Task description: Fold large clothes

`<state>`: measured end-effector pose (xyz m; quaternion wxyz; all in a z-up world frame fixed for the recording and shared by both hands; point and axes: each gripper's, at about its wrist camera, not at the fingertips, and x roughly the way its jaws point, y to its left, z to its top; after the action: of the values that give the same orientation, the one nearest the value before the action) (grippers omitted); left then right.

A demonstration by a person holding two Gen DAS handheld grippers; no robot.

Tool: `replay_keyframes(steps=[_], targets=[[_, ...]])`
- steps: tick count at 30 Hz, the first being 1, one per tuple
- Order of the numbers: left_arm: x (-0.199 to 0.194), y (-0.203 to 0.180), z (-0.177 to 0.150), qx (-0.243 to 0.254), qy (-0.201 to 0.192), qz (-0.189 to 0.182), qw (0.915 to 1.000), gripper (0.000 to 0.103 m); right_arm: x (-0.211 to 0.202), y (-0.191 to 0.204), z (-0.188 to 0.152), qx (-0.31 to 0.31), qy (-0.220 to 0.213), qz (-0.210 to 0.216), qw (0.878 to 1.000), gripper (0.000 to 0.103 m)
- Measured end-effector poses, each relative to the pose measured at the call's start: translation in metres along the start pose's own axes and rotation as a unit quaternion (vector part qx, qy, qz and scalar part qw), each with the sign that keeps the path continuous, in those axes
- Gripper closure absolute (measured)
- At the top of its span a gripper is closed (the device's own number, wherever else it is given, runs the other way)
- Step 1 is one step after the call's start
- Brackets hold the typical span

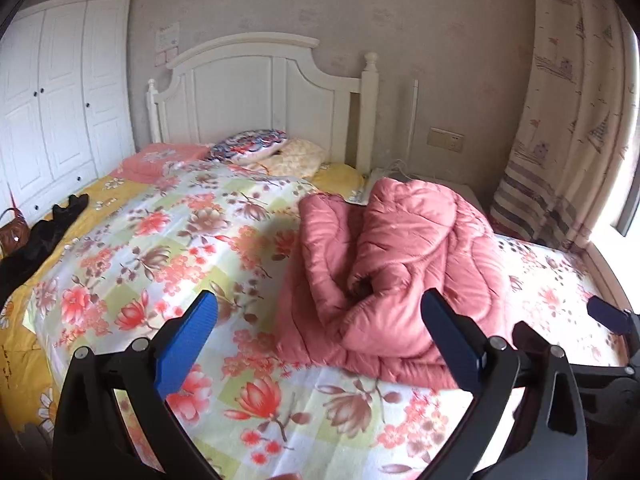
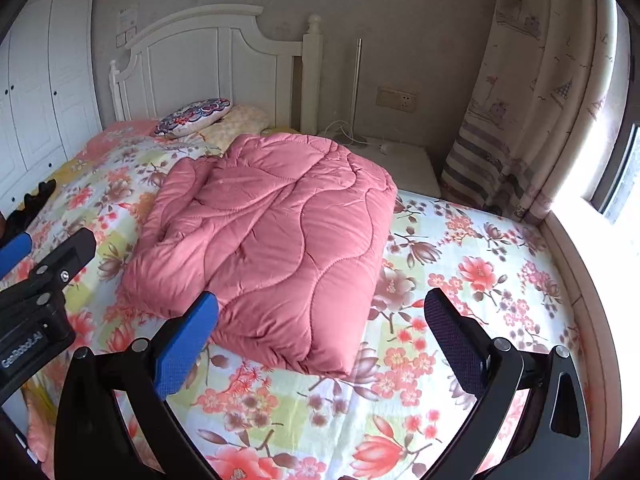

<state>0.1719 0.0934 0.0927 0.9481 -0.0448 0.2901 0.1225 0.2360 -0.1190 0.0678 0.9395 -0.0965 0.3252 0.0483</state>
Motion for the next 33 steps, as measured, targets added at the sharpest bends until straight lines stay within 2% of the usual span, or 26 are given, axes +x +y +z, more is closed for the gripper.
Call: replay_keyframes(steps=[5,10,14,20,25,33], targets=[[-0.011,-0.005,-0.007,0.016,-0.009,0.008,0.9998,0.002,-0.004,0.002,-0.008,-0.008,0.004,-0.023,1.0,0.004],[-0.018,-0.011,-0.013,0.031,0.0,-0.003,0.9995,0.002,-0.004,0.001,-0.013,-0.004,0.012,-0.017,1.0,0.004],[-0.024,-0.015,-0.02,0.039,0.002,0.012,0.9992,0.002,-0.007,0.004,-0.017,-0.015,0.009,-0.034,0.999,0.004],[-0.03,-0.014,-0.023,0.034,0.015,-0.016,0.9992,0.002,-0.009,0.006,-0.022,-0.009,0.009,-0.019,1.0,0.004],[-0.029,-0.013,-0.027,0.031,0.021,-0.025,0.999,0.002,-0.006,0.005,-0.025,0.0,0.021,-0.003,1.0,0.004],[-0.024,-0.016,-0.035,0.026,0.041,-0.055,0.9973,0.002,-0.003,0.008,-0.033,-0.001,0.025,-0.007,1.0,0.004]])
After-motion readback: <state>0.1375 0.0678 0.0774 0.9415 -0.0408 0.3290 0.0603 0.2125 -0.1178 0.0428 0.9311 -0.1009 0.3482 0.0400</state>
